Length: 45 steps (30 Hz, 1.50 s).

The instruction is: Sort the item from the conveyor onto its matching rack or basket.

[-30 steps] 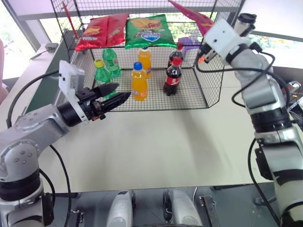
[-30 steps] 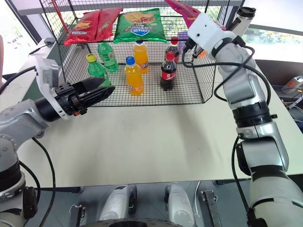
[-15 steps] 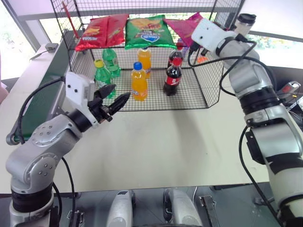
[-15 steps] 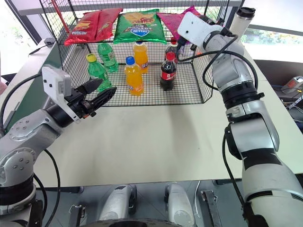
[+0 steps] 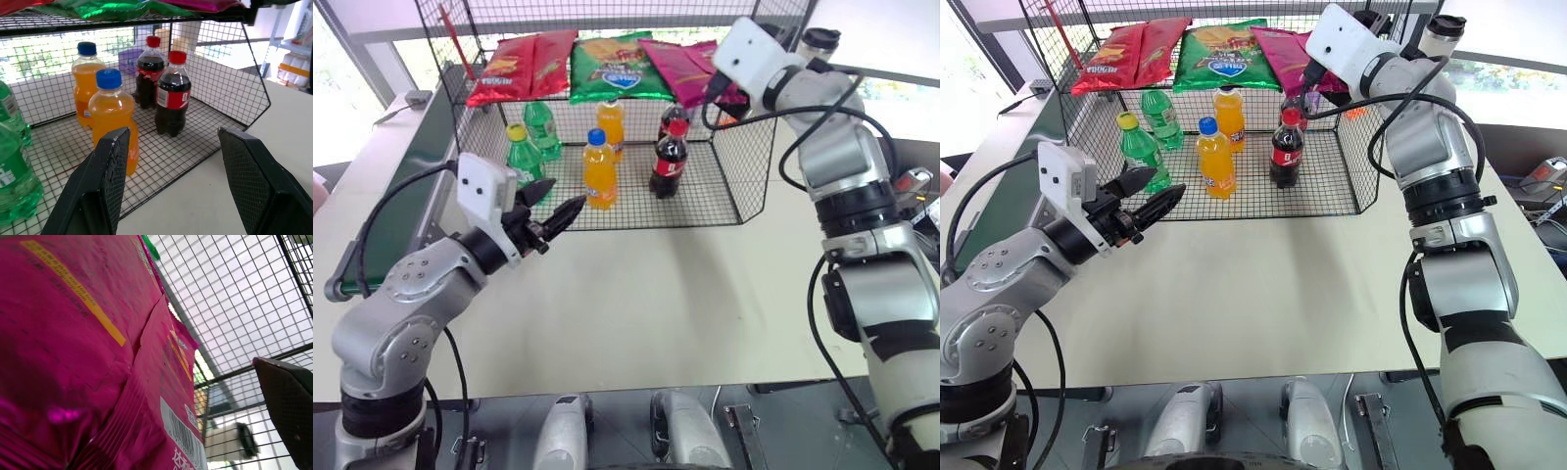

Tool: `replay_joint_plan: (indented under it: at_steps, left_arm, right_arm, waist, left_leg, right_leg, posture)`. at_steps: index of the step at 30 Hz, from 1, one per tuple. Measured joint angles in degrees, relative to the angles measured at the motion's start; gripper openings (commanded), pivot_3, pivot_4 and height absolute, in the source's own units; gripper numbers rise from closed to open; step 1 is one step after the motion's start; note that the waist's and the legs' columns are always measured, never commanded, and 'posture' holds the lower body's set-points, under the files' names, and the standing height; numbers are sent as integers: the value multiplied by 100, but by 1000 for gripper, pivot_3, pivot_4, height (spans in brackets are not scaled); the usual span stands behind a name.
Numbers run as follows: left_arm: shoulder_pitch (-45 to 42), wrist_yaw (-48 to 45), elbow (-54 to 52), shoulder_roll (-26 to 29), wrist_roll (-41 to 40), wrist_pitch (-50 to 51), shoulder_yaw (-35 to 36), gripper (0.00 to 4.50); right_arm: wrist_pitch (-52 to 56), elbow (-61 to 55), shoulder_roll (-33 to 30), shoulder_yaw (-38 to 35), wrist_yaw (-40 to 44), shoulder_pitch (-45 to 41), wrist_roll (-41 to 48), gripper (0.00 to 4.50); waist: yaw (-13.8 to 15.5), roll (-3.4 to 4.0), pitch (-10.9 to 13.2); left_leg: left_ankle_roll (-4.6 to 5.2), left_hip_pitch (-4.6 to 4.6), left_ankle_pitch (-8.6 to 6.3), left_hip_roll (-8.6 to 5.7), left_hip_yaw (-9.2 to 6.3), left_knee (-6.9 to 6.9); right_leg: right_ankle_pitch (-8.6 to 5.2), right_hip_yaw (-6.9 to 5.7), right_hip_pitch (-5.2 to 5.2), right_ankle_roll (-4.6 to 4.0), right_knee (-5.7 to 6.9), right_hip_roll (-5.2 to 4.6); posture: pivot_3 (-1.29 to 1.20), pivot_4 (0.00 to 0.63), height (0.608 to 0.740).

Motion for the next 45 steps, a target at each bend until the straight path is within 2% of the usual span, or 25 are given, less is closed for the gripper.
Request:
replay_joint_plan:
  at_steps: [8, 9, 10, 11, 16, 17, 18, 22, 31, 37, 41, 42, 45]
  left_arm:
    - [66, -38, 56, -63, 243, -115, -101, 2973]
    - [68, -38, 60, -72, 253, -115, -103, 2973]
    - [69, -37, 59, -78, 256, -115, -103, 2973]
    - [73, -37, 58, -80, 261, -115, -103, 2973]
    - [192, -42, 58, -80, 286, -114, -101, 2973]
    - [191, -45, 58, -80, 293, -115, -101, 2973]
    - [191, -47, 59, -80, 304, -115, -101, 2973]
    - [190, -71, 68, -80, 350, -115, -103, 2973]
    - [159, -149, 153, -80, 452, -117, -192, 2973]
    - [84, -196, 253, -96, 541, -136, -255, 2973]
    - [68, -197, 258, -92, 582, -171, -255, 2973]
    - [68, -197, 258, -92, 598, -172, -255, 2973]
    - [97, -198, 257, -93, 616, -175, -251, 2973]
  right_arm:
    - [105, 137, 79, -278, 193, -7, 340, 4447]
    - [96, 185, 96, -305, 168, -20, 372, 3945]
    - [95, 227, 122, -316, 137, -24, 413, 3702]
    - [99, 258, 157, -318, 119, -23, 439, 3250]
    - [238, 189, 194, -320, 174, 55, 551, 574]
    - [277, 136, 194, -320, 196, 89, 567, 224]
    - [342, 53, 192, -322, 213, 130, 593, 104]
    - [679, -333, 159, -373, 157, 245, 656, 104]
    - [547, -453, -76, -503, -822, 270, 271, 104]
    - [175, 299, 263, -170, -1012, 181, 92, 104]
    - [-7, 733, 292, -137, -677, -144, 194, 1619]
    - [-34, 838, 272, -136, -484, -264, 255, 2212]
    - [-173, 1225, 182, -140, 147, -617, 403, 3630]
  waist:
    - [-7, 0, 0]
    - [-10, 0, 0]
    - [-10, 0, 0]
    - [-10, 0, 0]
    - [16, 1, 1]
    - [23, 1, 1]
    - [25, 1, 1]
    - [19, 2, 1]
    - [7, 3, 2]
    - [-3, 3, 2]
    - [12, 5, 3]
    - [8, 5, 3]
    - [3, 5, 3]
  left_leg:
    - [0, 2, 0, 0, 1, -1]
    - [0, 2, 0, 0, 2, -1]
    - [0, 3, 0, 0, 1, -1]
    - [0, 3, 0, 0, 1, -1]
    - [1, -5, 0, 0, -2, -3]
    - [1, -6, -1, 0, -2, -3]
    - [1, -8, -1, 0, -2, -2]
    - [1, -9, -1, 0, -2, -2]
    - [1, -11, -1, -1, -2, -4]
    - [1, -11, -1, 0, -2, -3]
    - [1, -17, -1, -1, -3, -3]
    - [1, -17, -1, -1, -2, -3]
    - [2, -15, -1, -1, -3, -3]
  right_leg:
    - [0, 1, 0, -1, 0, 0]
    - [0, 1, 0, -1, 0, 0]
    - [0, 1, 0, -2, 0, 0]
    - [0, 0, 0, -2, 1, 0]
    - [0, -1, -1, -1, -4, 0]
    - [0, -1, -1, -1, -5, 0]
    - [0, -2, -2, 0, -6, -1]
    - [0, -3, -3, -1, -5, -1]
    - [0, -3, -7, -1, -6, -1]
    - [0, -3, -7, -1, -5, 0]
    - [0, -3, -9, 0, -8, -1]
    - [0, -3, -9, 0, -9, -1]
    - [0, -4, -9, 0, -8, -1]
  posture:
    - [0, 150, 740]
    - [0, 150, 740]
    - [0, 150, 740]
    - [0, 150, 740]
    - [0, 150, 740]
    - [0, 150, 740]
    - [0, 150, 740]
    - [0, 150, 740]
    - [0, 150, 740]
    - [0, 150, 740]
    - [0, 150, 740]
    - [0, 150, 740]
    - [0, 150, 740]
